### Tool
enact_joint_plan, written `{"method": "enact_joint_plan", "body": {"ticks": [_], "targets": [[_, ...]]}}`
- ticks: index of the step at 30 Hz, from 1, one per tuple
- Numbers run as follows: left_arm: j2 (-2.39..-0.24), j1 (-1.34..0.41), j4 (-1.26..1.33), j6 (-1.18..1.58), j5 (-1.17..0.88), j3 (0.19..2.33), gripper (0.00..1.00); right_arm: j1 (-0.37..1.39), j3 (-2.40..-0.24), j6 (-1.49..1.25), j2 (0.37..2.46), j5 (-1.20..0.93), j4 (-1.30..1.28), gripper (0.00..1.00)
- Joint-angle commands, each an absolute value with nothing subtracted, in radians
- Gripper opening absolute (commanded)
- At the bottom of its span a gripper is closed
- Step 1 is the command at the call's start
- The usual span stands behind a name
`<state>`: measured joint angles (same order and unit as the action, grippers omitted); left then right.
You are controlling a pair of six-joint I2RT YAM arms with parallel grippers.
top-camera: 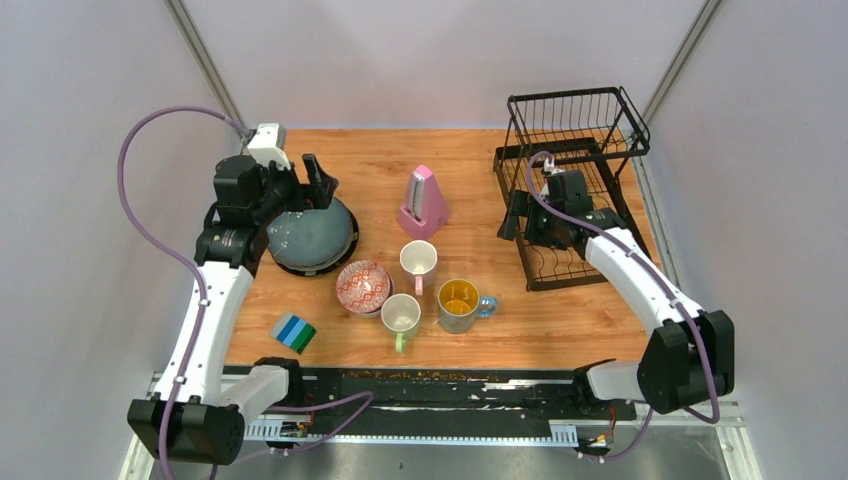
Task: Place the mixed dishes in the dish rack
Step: Move the dish rack to the center of the board.
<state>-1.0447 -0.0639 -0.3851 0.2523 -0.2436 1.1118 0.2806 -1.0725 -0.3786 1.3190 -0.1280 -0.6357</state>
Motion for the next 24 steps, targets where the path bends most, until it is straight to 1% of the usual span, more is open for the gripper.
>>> {"method": "enact_joint_plan", "body": {"ticks": [1,7,12,20,22,24], "targets": [[-0.995,-0.057,-0.355,0.221,-0.274,1.128,1.00,0.282,-0.989,-0.380,1.365,-0.101,-0.463,1.00],[-0.976,-0.057,-0.373,0.200,-0.267,1.124,1.00,0.282,-0.861,-0.400,1.350,-0.137,-0.278,1.00],[-0.970,-0.058,-0.372,0.211,-0.274,1.110,1.00,0.281,-0.787,-0.399,1.323,-0.205,-0.203,0.98],[-0.957,-0.058,-0.369,0.223,-0.290,1.100,1.00,0.281,-0.631,-0.404,1.178,-0.388,-0.162,0.86],[-0.953,-0.058,-0.371,0.221,-0.289,1.096,1.00,0.282,-0.591,-0.420,1.133,-0.433,-0.161,0.79],[-0.947,-0.058,-0.373,0.221,-0.288,1.089,1.00,0.281,-0.552,-0.439,1.083,-0.458,-0.166,0.74]]}}
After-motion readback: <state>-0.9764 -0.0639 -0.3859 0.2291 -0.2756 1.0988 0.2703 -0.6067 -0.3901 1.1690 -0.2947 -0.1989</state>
